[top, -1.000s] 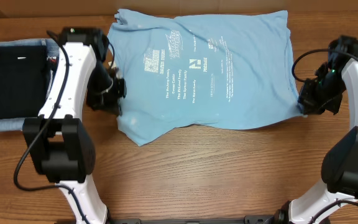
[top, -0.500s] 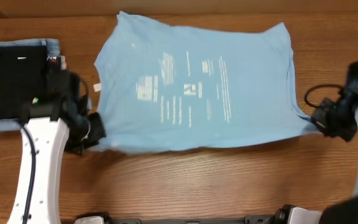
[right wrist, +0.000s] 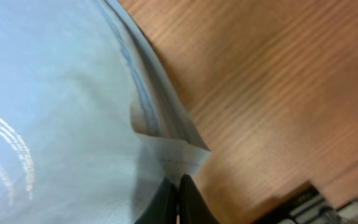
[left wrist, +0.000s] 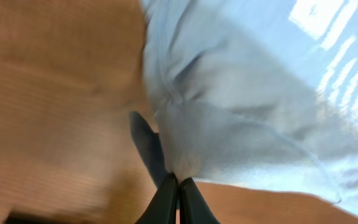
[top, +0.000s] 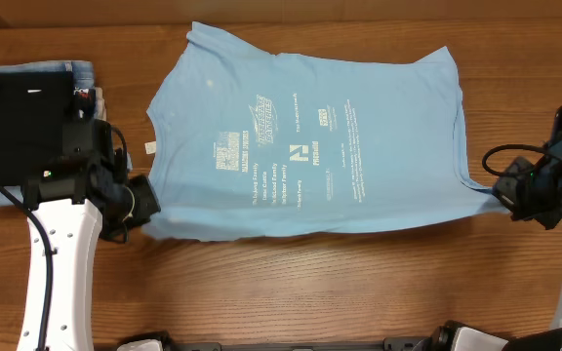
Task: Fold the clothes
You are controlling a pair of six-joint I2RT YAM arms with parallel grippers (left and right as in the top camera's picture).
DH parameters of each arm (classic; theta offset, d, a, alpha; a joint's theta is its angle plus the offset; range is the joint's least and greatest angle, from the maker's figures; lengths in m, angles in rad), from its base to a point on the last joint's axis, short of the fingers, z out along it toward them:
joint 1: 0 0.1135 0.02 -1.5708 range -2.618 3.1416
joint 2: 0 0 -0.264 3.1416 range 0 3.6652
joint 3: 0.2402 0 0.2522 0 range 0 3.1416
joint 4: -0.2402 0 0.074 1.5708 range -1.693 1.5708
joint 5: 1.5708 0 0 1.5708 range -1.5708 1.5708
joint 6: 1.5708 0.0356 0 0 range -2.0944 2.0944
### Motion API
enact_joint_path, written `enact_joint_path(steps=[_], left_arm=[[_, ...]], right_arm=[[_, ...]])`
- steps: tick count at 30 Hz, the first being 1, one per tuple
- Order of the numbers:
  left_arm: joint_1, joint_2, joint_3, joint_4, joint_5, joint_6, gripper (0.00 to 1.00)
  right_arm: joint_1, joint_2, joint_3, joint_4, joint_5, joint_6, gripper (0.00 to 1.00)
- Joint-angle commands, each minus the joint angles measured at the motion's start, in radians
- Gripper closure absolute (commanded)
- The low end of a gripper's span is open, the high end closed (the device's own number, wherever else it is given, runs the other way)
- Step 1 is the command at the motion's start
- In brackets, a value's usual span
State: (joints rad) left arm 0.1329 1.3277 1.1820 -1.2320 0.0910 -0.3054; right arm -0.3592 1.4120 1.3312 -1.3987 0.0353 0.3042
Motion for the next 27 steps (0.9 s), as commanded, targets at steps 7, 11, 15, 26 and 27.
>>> enact_joint_path(steps=[7,11,15,26,27], left_arm=[[0.004,0.002,-0.003,0.127,0.093,-0.057,0.96],[0.004,0.038,-0.003,0.181,0.093,-0.059,0.96],[0.004,0.096,-0.003,0.256,0.092,-0.058,0.96],[0.004,0.269,-0.003,0.462,0.086,-0.077,0.96],[0.004,0.284,-0.003,0.478,0.086,-0.077,0.96]], right_arm=[[0.011,0.081,-0.003,0.09,-0.135,-0.122,0.96],[0.011,0.145,-0.003,0.174,-0.135,-0.122,0.96],[0.011,0.183,-0.003,0.253,-0.135,-0.122,0.96],[0.011,0.266,-0.003,0.454,-0.135,-0.122,0.96],[0.011,0.275,-0.003,0.465,-0.139,-0.122,0.96]])
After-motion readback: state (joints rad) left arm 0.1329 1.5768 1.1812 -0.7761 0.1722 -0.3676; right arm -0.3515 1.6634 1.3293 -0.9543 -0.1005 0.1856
